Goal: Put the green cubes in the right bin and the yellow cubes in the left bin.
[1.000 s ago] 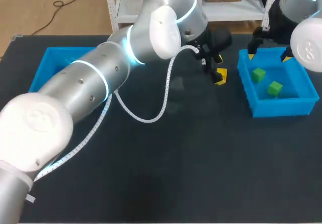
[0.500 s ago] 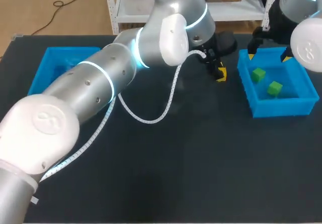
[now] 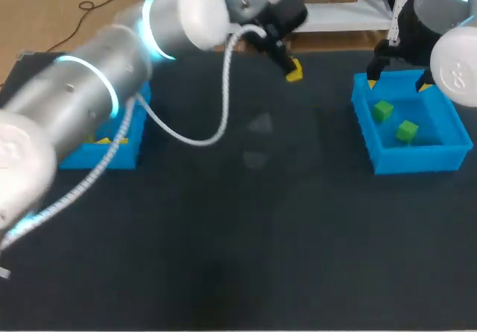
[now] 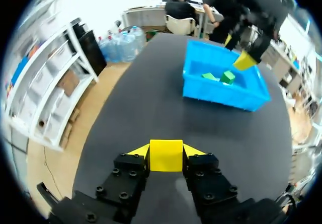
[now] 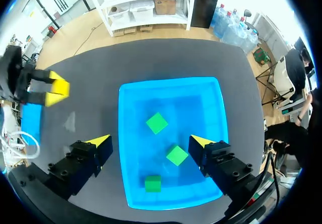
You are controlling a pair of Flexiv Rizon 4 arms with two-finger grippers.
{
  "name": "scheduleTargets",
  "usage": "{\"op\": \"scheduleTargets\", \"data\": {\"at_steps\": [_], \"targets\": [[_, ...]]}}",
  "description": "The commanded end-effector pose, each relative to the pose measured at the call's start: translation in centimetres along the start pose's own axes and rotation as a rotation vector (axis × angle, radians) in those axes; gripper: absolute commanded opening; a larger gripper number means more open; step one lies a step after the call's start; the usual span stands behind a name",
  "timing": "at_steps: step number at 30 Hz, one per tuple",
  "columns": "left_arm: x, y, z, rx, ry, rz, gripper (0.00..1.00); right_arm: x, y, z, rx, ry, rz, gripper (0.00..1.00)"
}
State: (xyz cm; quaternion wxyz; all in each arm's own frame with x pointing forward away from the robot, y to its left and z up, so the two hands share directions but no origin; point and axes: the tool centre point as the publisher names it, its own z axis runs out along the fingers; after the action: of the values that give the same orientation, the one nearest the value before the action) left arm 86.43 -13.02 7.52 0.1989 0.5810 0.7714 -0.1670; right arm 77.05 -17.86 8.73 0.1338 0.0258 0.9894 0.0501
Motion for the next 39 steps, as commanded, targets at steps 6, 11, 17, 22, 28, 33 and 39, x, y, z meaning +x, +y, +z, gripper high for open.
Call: {"op": "scheduleTargets", "data": {"at_steps": [6, 11, 17, 22, 28, 33, 39], "targets": [[12.7, -4.9, -18.9, -0.246, -0.073, -0.189, 0.0, 0.3, 0.0, -0.1, 0.002, -0.007, 0.002, 1.0], [18.0, -5.4, -23.0, -0.317, 0.013, -0.3, 0.0, 0.3, 0.0, -0.1, 0.002, -0.007, 0.002, 1.0], [24.5, -5.2, -24.9, -0.364, 0.051, -0.469, 0.0, 0.3, 0.0, -0.1, 0.002, -0.007, 0.002, 1.0], [29.0, -4.7, -23.8, -0.348, 0.088, -0.599, 0.0, 0.3, 0.0, -0.1, 0.002, -0.007, 0.002, 1.0], [32.1, -4.4, -22.3, -0.333, 0.138, -0.686, 0.0, 0.3, 0.0, -0.1, 0.002, -0.007, 0.002, 1.0], [33.9, -4.3, -21.6, -0.345, 0.163, -0.738, 0.0, 0.3, 0.0, -0.1, 0.002, -0.007, 0.002, 1.0], [34.9, -4.3, -21.5, -0.371, 0.169, -0.784, 0.0, 0.3, 0.0, -0.1, 0.002, -0.007, 0.002, 1.0]]}}
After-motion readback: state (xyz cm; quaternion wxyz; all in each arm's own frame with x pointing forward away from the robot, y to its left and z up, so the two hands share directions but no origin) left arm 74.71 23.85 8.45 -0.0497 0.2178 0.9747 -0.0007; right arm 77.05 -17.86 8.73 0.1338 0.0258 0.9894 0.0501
